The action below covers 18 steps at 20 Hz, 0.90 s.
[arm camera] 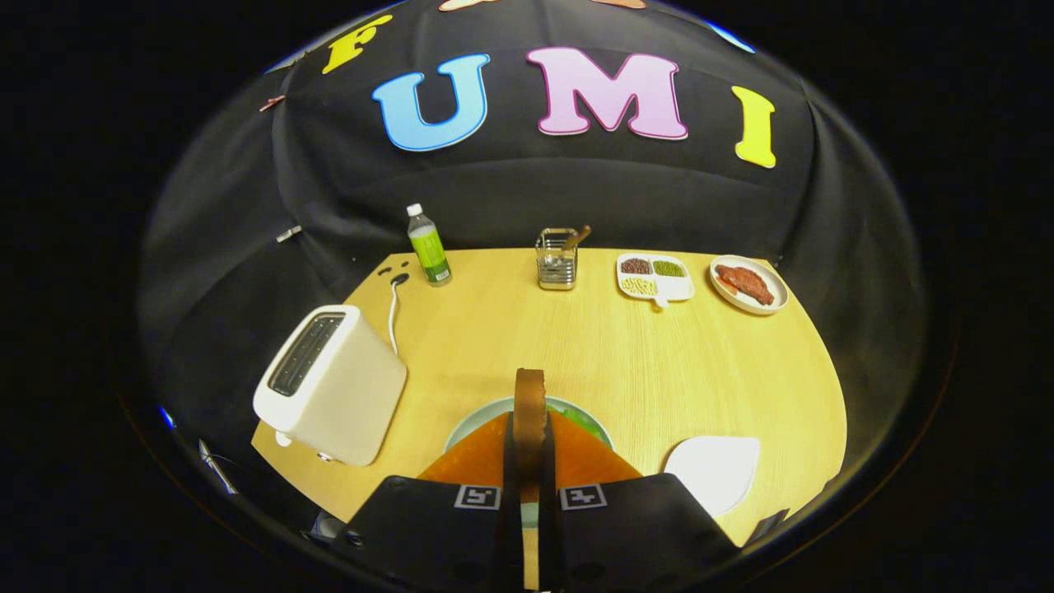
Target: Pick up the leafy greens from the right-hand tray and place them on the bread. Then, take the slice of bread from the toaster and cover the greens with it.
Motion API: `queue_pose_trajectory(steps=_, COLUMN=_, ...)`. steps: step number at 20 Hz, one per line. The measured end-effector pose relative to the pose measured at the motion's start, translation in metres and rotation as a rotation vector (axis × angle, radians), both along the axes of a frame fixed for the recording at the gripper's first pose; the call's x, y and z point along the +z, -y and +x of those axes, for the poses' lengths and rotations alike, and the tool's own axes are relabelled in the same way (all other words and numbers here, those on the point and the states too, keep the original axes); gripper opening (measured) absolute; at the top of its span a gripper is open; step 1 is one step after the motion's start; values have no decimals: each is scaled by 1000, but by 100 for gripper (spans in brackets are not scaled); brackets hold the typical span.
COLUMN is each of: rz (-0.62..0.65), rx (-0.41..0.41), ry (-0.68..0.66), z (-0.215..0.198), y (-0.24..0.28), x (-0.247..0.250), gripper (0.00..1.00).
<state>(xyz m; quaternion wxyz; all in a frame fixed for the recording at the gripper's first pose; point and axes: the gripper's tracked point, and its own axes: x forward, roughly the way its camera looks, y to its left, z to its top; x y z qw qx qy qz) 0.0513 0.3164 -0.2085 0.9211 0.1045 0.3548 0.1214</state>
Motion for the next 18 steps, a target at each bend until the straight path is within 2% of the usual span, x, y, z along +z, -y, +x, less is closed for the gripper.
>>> queue_pose_trajectory(steps=3, rz=96, rx=-31, ry=-44, z=0, y=-24, x=-12, gripper=11)
queue_pose_trajectory(steps=6, rz=236, rx=-110, ry=-86, z=11, y=-43, x=-26, gripper=11)
queue_pose_trajectory(steps=8, rz=265, rx=-156, ry=-124, z=12, y=-42, x=-47, gripper=12)
queue_pose_trajectory(steps=10, rz=199, rx=-203, ry=-121, z=15, y=-20, x=-68, gripper=11)
queue_pose_trajectory(steps=11, rz=164, rx=-200, ry=-115, z=13, y=-13, x=-76, gripper=11)
queue_pose_trajectory(steps=18, rz=-61, rx=-109, ry=-147, z=8, y=6, x=-124, gripper=11)
